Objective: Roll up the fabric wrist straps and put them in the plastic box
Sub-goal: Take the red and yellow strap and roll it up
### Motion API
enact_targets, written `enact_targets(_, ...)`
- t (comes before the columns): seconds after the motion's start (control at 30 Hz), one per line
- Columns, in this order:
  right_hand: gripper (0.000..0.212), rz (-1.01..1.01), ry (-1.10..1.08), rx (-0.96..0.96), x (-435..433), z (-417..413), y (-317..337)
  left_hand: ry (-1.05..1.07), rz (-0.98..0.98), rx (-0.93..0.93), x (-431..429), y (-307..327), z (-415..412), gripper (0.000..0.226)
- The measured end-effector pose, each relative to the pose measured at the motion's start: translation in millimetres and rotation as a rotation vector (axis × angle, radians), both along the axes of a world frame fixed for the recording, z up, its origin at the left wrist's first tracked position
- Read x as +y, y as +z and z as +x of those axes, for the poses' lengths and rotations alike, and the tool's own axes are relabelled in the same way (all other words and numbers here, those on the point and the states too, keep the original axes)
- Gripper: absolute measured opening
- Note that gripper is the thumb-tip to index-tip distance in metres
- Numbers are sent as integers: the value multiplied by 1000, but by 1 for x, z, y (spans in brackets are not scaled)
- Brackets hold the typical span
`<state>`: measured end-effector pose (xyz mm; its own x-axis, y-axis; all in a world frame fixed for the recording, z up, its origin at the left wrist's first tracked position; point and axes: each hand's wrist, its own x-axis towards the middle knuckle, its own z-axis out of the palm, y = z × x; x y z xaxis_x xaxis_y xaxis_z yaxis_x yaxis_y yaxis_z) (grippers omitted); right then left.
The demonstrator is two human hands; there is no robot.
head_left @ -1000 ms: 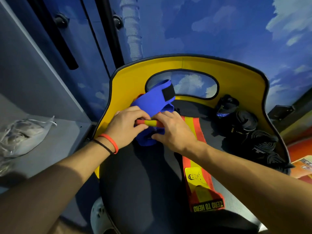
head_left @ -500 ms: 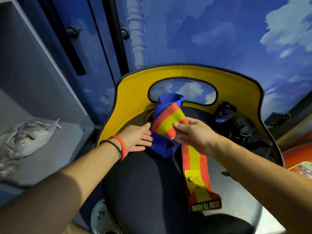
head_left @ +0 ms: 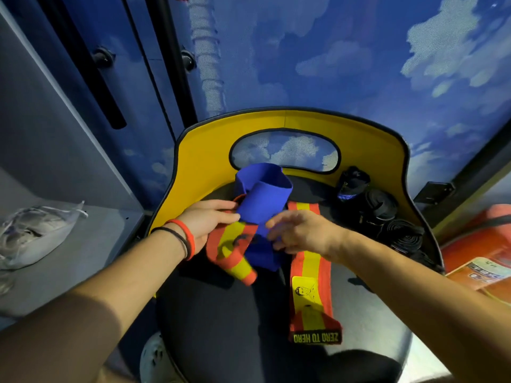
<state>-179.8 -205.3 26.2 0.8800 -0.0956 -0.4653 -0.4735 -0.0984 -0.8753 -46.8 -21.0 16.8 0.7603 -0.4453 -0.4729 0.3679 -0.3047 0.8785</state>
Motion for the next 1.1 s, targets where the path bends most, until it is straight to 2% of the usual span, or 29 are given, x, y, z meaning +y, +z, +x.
enact_targets(0.07,21,-9,-181,-34,-2,6,-1,-71,87,-67,4,-1,-2,34)
enact_targets(0.13,45,-29,-258,-55,-2,9,-4,-157,142,-116,5,-3,-6,32)
enact_targets(0.23,83,-83,-233,-152,1,14,-7,-284,200,-194,5,-8,-10,29)
enact_targets(0.37,117,-466,-114,-148,5,25,-11,-340,289,-316,8,-6,-11,26)
enact_targets(0.43,123,-554,-74,-124,11,30,-11,-341,307,-347,11,-5,-11,28)
enact_targets(0.5,109,-658,-21,-129,18,33,-8,-364,316,-356,14,-6,-11,28)
enact_targets(0.53,94,-719,-5,-147,18,36,-9,-375,310,-355,15,-7,-12,29)
enact_targets(0.63,27,-859,-52,-205,13,46,-12,-368,262,-380,19,-7,-9,34)
enact_targets(0.67,17,-856,-109,-220,9,50,-14,-362,267,-384,21,-6,-8,34)
enact_targets(0.77,13,-690,-367,-289,-11,62,-13,-414,366,-356,30,-9,-2,35)
enact_targets(0.87,17,-334,-566,-360,-30,67,-6,-531,522,-332,41,-15,0,34)
enact_targets(0.93,19,-246,-559,-384,-34,67,-7,-551,574,-329,43,-15,-1,35)
enact_targets(1.03,24,-173,-414,-374,-23,69,-18,-565,607,-317,41,-13,-1,40)
enact_targets(1.1,40,-189,-272,-301,-13,71,-27,-568,615,-313,40,-15,0,35)
